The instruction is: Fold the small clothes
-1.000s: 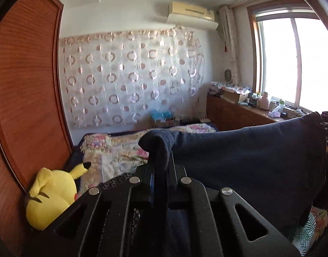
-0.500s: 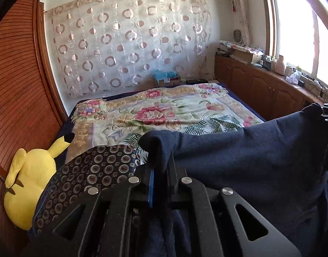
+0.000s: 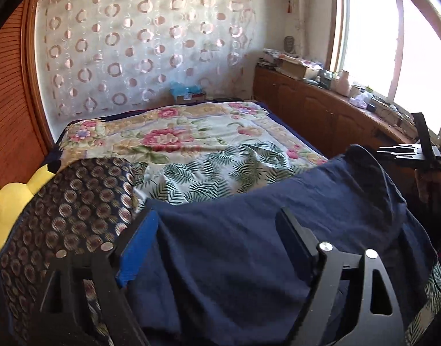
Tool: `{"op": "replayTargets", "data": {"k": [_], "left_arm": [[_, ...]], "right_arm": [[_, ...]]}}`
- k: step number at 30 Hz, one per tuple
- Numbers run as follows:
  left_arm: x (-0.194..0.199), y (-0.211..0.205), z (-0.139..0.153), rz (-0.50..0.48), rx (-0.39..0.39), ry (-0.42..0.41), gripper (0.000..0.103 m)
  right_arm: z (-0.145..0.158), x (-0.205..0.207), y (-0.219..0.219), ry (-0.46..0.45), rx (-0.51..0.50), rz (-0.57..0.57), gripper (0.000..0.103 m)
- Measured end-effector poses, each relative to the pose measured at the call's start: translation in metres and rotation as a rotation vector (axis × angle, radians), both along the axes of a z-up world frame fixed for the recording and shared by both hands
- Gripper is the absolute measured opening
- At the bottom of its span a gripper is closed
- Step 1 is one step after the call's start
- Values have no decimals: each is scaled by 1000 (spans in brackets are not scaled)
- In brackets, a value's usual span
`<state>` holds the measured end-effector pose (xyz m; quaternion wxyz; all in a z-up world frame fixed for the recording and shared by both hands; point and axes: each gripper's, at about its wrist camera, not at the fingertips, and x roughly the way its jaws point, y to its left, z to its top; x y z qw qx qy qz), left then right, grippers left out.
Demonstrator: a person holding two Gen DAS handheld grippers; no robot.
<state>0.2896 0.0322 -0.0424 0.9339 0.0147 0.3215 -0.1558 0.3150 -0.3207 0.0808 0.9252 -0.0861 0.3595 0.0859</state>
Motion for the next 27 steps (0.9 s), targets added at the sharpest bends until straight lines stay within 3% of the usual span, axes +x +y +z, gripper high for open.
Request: {"op": "replayTargets", "data": {"k": [5, 13, 19, 27], "left_arm": [[-15, -14, -17, -28, 19, 27, 85], [-20, -27, -33, -73, 47, 43, 85], [-26, -29, -34, -75, 59, 30, 85], [-28, -18, -34, -19, 65, 35, 85]], "right_arm": [[12, -73, -13, -2, 67, -26, 57], [-1, -155, -18, 36, 139, -75, 57], [-19, -155, -10, 76, 188, -74, 57], [-21, -118, -21, 83, 187, -115, 57]]}}
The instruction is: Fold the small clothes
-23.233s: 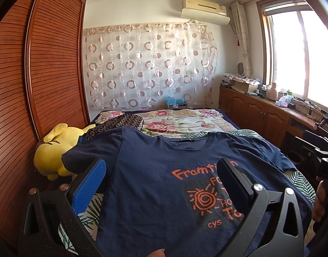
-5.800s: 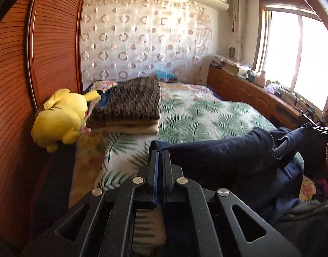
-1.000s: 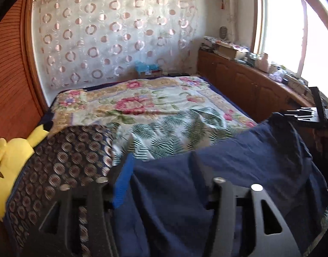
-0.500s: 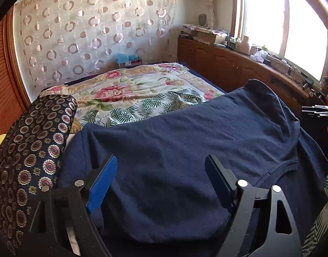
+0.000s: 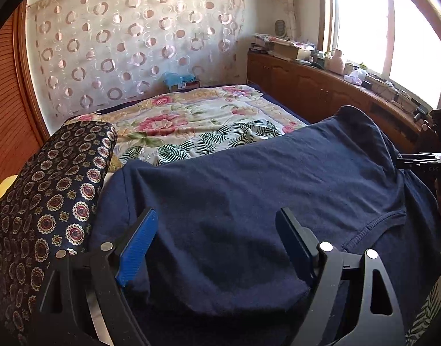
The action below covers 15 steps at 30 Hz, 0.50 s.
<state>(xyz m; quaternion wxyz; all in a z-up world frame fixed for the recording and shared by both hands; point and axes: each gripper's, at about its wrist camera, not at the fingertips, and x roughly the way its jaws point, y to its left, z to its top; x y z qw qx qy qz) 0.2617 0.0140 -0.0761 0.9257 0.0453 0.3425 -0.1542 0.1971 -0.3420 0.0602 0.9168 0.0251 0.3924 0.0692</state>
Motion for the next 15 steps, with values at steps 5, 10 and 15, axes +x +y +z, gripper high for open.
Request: {"op": "replayTargets", "data": {"k": [5, 10, 15], "left_arm": [[-7, 1, 5, 15, 6, 5, 85], [-21, 8, 0, 64, 20, 37, 85], [-34, 16, -8, 110, 8, 69, 85]], "right_arm": [[-12, 4, 3, -9, -45, 2, 57], [-19, 1, 3, -36, -66, 6, 57], [-27, 14, 11, -34, -54, 4, 58]]}}
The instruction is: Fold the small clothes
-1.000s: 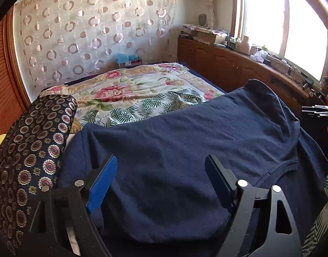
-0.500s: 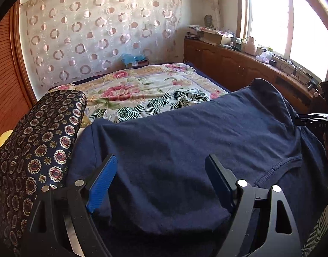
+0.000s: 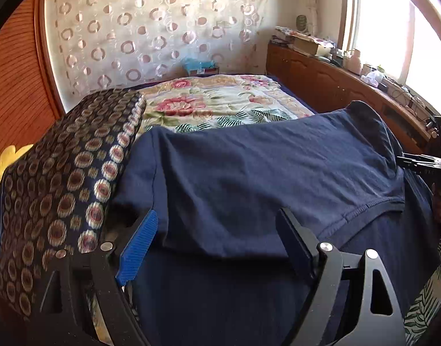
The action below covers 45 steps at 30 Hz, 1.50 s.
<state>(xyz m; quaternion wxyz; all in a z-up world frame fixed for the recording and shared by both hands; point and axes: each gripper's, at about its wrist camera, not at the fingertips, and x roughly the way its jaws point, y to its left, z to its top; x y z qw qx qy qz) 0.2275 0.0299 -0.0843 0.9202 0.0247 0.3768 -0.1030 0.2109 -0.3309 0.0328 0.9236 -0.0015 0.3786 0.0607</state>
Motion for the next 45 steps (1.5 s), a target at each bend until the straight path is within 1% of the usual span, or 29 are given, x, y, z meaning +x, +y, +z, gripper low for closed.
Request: {"op": "replayTargets", "data": {"k": [2, 4, 6, 9, 11, 12, 13, 14, 16, 18, 19, 23, 26, 27, 29, 30, 31, 32, 34, 35, 39, 40, 43, 44, 45], "left_arm": [[-3, 1, -3, 18, 10, 12, 85], [-9, 4, -5, 65, 17, 3, 84], [-12, 8, -4, 91, -1, -6, 81], [-16, 11, -6, 120, -11, -11, 71], [-15, 12, -8, 135, -2, -9, 60], [-13, 11, -9, 136, 2, -2, 56], [-11, 11, -10, 135, 7, 2, 51], [-8, 10, -11, 139, 20, 6, 49], [-3, 9, -12, 163, 51, 11, 49], [4, 5, -14, 172, 113, 4, 49], [8, 4, -15, 178, 129, 10, 49], [22, 4, -17, 189, 145, 17, 49], [26, 7, -18, 185, 119, 25, 49], [27, 8, -16, 184, 121, 23, 49], [28, 8, -14, 179, 110, 20, 48], [29, 9, -13, 172, 100, 18, 46], [30, 10, -12, 170, 102, 14, 40], [32, 10, -11, 169, 108, 11, 30], [35, 12, -11, 167, 114, 18, 20], [37, 13, -12, 169, 111, 22, 18], [36, 17, -12, 166, 95, 29, 13], [34, 16, -11, 162, 94, 26, 9], [32, 17, -8, 140, 76, 20, 7], [30, 17, -7, 134, 70, 16, 7], [28, 17, -5, 123, 57, 11, 7]], "right_arm": [[1, 0, 0, 1, 2, 0, 58], [1, 0, 1, 2, -5, 0, 58], [1, 0, 2, 3, -13, 1, 59], [1, 1, 2, 4, -20, 2, 59], [1, 1, 2, 3, -19, 2, 59], [1, 1, 2, 3, -17, 2, 59], [1, 1, 2, 3, -16, 3, 59], [1, 1, 2, 3, -15, 3, 59], [1, 2, 3, 3, -13, 3, 59], [1, 2, 3, 3, -16, 3, 59], [0, 2, 3, 3, -18, 3, 59], [0, 4, 1, 2, -17, 5, 59], [-1, 5, 0, 1, -10, 6, 59], [-1, 5, 1, 1, -12, 4, 59], [-2, 6, 3, 2, -34, 4, 59], [-2, 6, 5, 2, -44, 4, 59], [-2, 6, 6, 2, -49, 4, 59], [-3, 7, 6, 3, -48, 5, 59], [-3, 8, 4, 2, -42, 7, 59], [-2, 8, 3, 2, -42, 8, 59], [-3, 8, 3, 3, -48, 8, 59], [-3, 9, 3, 3, -50, 9, 59], [-3, 10, 2, 3, -49, 10, 59], [-2, 10, 2, 1, -47, 17, 53], [-1, 10, 2, -3, -42, 35, 29]]}}
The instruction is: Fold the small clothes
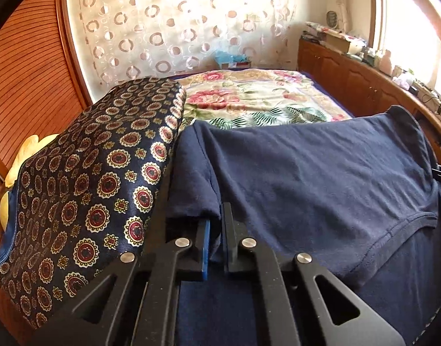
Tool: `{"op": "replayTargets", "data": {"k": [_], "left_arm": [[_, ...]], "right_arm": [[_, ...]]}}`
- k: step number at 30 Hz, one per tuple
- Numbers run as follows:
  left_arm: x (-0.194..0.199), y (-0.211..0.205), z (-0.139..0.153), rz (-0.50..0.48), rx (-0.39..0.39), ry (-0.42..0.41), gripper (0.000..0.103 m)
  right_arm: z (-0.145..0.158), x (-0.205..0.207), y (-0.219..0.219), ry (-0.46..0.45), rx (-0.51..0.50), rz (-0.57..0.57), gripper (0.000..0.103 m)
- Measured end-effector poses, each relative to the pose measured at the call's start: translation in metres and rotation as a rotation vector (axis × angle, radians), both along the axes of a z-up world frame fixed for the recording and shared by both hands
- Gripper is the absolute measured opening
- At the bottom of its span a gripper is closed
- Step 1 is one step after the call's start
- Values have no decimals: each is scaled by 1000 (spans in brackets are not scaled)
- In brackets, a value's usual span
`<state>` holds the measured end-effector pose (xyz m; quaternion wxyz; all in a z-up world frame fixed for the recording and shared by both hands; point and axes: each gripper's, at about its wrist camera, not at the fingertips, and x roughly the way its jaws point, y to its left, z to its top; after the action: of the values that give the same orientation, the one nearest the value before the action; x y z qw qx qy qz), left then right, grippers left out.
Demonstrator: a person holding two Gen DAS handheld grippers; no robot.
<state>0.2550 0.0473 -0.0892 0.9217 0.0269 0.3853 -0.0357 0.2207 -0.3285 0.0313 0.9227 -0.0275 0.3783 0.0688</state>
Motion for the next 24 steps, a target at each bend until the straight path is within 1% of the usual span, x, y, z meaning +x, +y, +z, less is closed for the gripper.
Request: {"op": "replayTargets", "data": {"k": [1, 2, 3, 4, 7, 10, 12, 16, 19, 24], "left_arm": [[-6, 1, 5, -19, -34, -22, 6], [-8, 1, 8, -25, -51, -36, 6], [-13, 1, 14, -24, -65, -59, 6], [-17, 0, 20, -29, -80, -83, 6], [-31, -2, 37, -59, -126, -124, 6], [-42, -1, 51, -72, -146, -162, 6], [-49, 1, 58, -68, -144, -181, 6], [-64, 12, 67, -50, -170, -201, 6], [-78, 17, 71, -42, -172, -215, 6], [-103, 26, 76, -27, -178, -231, 6]], "right_arm": [[0, 1, 1, 6, 6, 33, 15], [0, 1, 3, 12, -1, 50, 7], [1, 1, 5, 5, -13, 58, 5], [3, -1, 8, -8, -23, 73, 4], [13, -6, 10, -47, -4, 99, 3], [29, -14, 9, -103, 26, 116, 3], [38, -20, 7, -139, 27, 107, 3], [58, -37, -1, -203, 47, 109, 3], [68, -55, -7, -242, 58, 110, 3], [69, -88, -13, -277, 62, 110, 2]]}}
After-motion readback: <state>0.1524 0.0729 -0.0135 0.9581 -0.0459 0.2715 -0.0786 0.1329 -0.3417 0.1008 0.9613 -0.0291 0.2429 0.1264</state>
